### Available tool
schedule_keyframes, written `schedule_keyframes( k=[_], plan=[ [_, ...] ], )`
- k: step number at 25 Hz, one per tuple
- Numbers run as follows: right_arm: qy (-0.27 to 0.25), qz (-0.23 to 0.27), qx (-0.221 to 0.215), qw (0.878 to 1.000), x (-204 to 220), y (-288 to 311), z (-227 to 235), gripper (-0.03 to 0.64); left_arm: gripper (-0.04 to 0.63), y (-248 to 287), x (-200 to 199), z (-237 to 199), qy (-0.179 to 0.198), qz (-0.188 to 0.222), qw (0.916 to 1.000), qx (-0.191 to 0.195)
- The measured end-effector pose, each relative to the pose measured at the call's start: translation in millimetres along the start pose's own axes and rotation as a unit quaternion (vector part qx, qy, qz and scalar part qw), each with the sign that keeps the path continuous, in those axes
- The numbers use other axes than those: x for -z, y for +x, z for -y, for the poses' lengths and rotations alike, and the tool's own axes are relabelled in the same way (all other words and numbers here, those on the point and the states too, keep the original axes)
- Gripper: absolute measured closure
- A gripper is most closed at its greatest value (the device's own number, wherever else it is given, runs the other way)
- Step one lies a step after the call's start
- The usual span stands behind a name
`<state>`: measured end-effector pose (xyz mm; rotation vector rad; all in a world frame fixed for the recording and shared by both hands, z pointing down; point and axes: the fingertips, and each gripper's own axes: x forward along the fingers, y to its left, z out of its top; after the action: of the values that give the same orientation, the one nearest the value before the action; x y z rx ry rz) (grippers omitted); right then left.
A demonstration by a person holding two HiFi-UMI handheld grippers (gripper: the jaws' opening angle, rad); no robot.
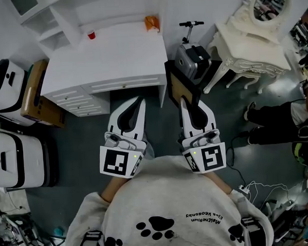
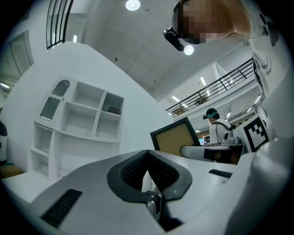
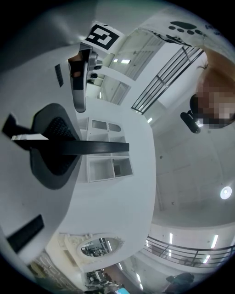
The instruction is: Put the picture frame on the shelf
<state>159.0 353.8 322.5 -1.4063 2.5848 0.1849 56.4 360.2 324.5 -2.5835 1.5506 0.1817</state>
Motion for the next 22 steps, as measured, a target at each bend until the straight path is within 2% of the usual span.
schedule_keyframes(
  k=[12,22],
  plan=[
    [0.006,0.009,0.016,1.0,24,134,24,0.574,0.577,89,10,-109,0.005,0.0,0.9998,0.02],
    [0.001,0.02,0.051,0.998,42,228,51,0.574,0.577,163,22,-181,0.004,0.01,0.9982,0.06]
  ],
)
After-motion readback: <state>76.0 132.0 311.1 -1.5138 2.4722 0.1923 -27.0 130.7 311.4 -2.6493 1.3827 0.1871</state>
